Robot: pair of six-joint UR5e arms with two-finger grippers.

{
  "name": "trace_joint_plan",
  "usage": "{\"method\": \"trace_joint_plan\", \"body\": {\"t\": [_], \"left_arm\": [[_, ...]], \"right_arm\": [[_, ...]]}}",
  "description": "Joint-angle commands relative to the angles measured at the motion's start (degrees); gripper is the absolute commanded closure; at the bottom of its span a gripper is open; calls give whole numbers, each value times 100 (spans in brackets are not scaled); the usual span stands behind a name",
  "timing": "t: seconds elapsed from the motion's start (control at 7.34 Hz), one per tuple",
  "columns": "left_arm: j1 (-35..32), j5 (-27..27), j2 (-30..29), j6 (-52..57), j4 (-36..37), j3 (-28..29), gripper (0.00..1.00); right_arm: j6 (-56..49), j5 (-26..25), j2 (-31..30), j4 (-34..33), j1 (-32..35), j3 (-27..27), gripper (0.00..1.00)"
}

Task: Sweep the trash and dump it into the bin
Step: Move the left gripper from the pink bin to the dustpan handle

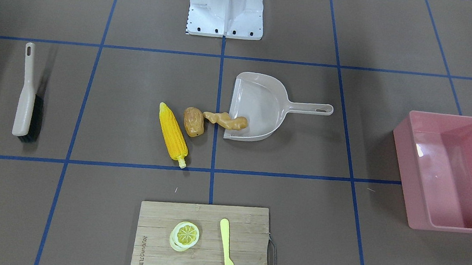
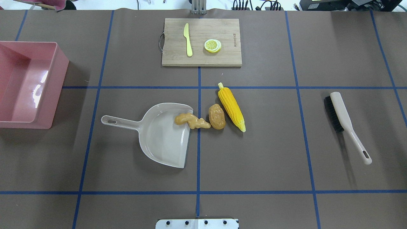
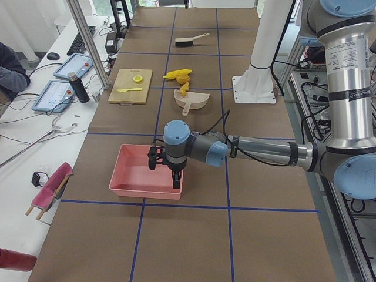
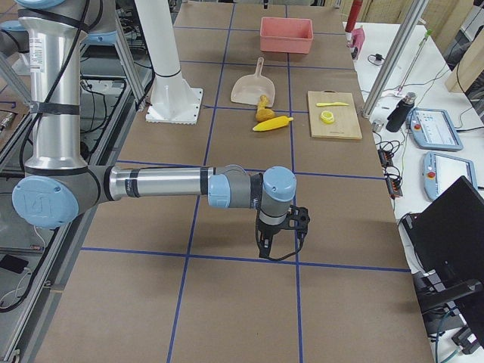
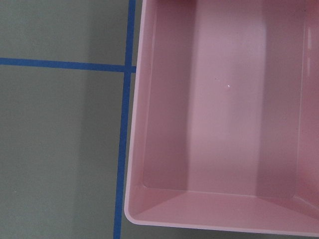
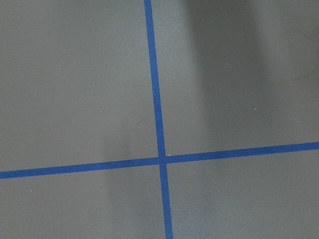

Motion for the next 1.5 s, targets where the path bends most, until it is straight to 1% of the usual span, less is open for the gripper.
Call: {"method": "trace_joint_plan", "body": {"t": [0.0,0.41,0.68,0.95,1.09,1.23,1.36], "left_arm": [[-8,26,0,1,0,-4,0],[-8,53,-26,-8,0,31,0],[52,53,-78,27,-44,-109,1],[639,79,-524,36,-44,-171,0],[964,314,-814,27,-9,-276,1],[1454,360,-1104,27,-26,-399,1],[2025,674,-1255,27,139,-870,0]], "right_arm": [[-9,-3,5,0,0,-9,0],[-9,5,-4,0,0,-9,0],[-9,-21,-13,0,0,-9,0],[-44,-3,-48,9,9,17,0],[-35,31,-39,9,9,26,0],[-18,32,5,9,9,35,0],[61,-3,75,0,9,157,0]]}}
